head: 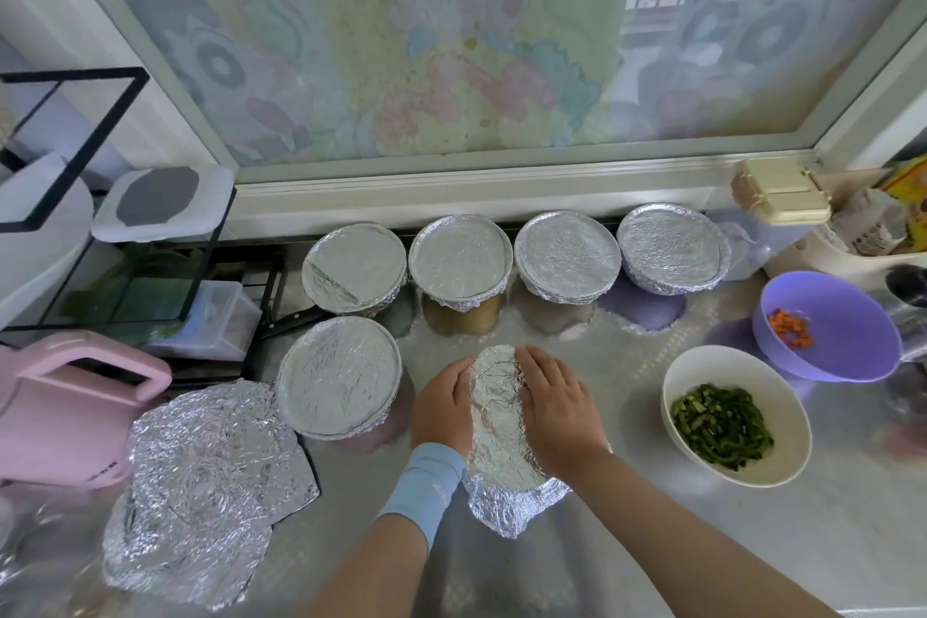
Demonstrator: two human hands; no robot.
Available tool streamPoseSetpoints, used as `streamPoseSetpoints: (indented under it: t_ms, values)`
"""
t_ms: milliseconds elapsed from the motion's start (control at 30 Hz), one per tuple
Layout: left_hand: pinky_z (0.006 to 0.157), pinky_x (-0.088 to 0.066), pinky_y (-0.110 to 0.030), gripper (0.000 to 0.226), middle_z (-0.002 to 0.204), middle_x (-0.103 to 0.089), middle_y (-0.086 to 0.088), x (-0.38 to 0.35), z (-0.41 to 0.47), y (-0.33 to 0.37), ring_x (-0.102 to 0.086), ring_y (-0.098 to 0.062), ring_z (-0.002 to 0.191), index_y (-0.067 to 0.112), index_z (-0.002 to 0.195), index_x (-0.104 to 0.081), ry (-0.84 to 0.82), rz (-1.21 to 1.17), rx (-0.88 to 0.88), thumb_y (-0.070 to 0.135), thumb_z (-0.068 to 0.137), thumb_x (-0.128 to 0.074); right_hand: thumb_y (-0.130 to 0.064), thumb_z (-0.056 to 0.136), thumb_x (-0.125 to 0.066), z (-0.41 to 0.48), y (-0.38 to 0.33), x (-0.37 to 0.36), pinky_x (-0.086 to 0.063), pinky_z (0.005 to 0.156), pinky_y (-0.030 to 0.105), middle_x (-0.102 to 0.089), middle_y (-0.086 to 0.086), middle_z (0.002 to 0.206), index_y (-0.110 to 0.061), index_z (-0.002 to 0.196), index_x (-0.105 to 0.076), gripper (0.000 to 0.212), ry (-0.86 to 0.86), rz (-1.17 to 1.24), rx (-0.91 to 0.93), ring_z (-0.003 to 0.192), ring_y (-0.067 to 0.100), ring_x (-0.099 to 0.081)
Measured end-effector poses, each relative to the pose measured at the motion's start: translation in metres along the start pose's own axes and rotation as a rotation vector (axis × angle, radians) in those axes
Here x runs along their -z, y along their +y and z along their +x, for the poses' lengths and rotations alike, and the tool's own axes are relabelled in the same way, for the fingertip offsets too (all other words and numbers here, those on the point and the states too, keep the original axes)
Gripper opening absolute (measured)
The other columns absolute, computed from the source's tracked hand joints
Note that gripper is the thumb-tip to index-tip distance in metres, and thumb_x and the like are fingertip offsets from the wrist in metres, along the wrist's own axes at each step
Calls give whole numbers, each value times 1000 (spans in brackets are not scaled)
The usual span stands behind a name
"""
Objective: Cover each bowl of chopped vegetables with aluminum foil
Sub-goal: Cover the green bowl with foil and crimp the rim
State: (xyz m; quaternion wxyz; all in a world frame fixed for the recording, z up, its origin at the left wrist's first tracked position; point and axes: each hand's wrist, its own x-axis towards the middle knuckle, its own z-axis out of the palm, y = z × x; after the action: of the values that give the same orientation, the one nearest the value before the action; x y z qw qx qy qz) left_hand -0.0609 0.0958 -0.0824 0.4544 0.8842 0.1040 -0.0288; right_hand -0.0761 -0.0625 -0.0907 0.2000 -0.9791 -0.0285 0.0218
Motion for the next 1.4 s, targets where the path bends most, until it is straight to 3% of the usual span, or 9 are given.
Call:
streamPoseSetpoints:
  t_ms: [167,233,333,500,600,700,800,1067,1400]
  values:
    - [86,-39,-17,28,111,-65,9,6,6,6,-55,-7,99,18,120,-66,-61,-97,146,22,102,-45,-35,96,-27,2,-2,5,-37,102,38,-42,-3,145,-24,149,-33,55,-50,-11,-5,129,20,-43]
    - [75,-39,-24,21,89,-60,10,7,13,7,-51,-12,84,22,97,-64,-127,-122,221,26,102,-44,-30,99,-39,8,-3,8,-34,104,37,-41,-3,144,-24,150,-31,52,-68,-2,-13,130,20,-42]
    - [53,-31,-26,35,58,-41,4,8,17,10,-36,-16,60,16,66,-46,-142,-215,286,26,99,-48,-29,101,-40,15,-3,12,-31,107,38,-38,-3,148,-30,150,-32,49,-80,0,-20,134,19,-37]
    - [60,-43,-24,21,79,-61,0,7,22,11,-52,-15,71,7,88,-67,-85,-399,465,24,95,-57,-29,102,-43,14,3,5,-39,99,39,-47,-6,142,-39,144,-40,44,-52,-25,47,127,20,-46]
    - [71,-48,-28,17,92,-67,1,4,21,10,-59,-20,86,14,99,-67,-88,-201,320,22,96,-53,-29,101,-41,14,1,4,-41,95,38,-47,-10,138,-39,145,-35,46,-60,-41,28,120,19,-49]
    - [94,-48,-32,31,116,-67,3,1,22,9,-59,-16,108,19,121,-66,-39,177,-113,13,98,-47,-29,101,-40,14,0,4,-42,94,37,-49,-10,135,-38,145,-35,45,-58,-62,29,118,19,-50]
    - [95,-46,-28,31,120,-67,1,-4,28,14,-59,-16,110,18,126,-64,-158,212,-295,18,100,-47,-24,97,-49,15,1,3,-45,92,38,-56,-7,127,-32,139,-44,43,-3,-68,61,112,20,-55]
    - [83,-50,-28,26,108,-72,3,-10,31,8,-65,-16,96,21,116,-70,-133,169,-219,30,100,-52,-28,102,-46,25,1,1,-45,89,36,-63,-13,122,-31,128,-58,29,14,81,4,108,17,-61]
    - [75,-44,-10,24,102,-73,8,-6,37,7,-65,-8,91,22,113,-71,-218,98,-120,29,100,-53,-42,100,-48,34,-2,10,-41,75,20,-70,-16,111,-37,121,-64,28,-53,273,-185,99,12,-64]
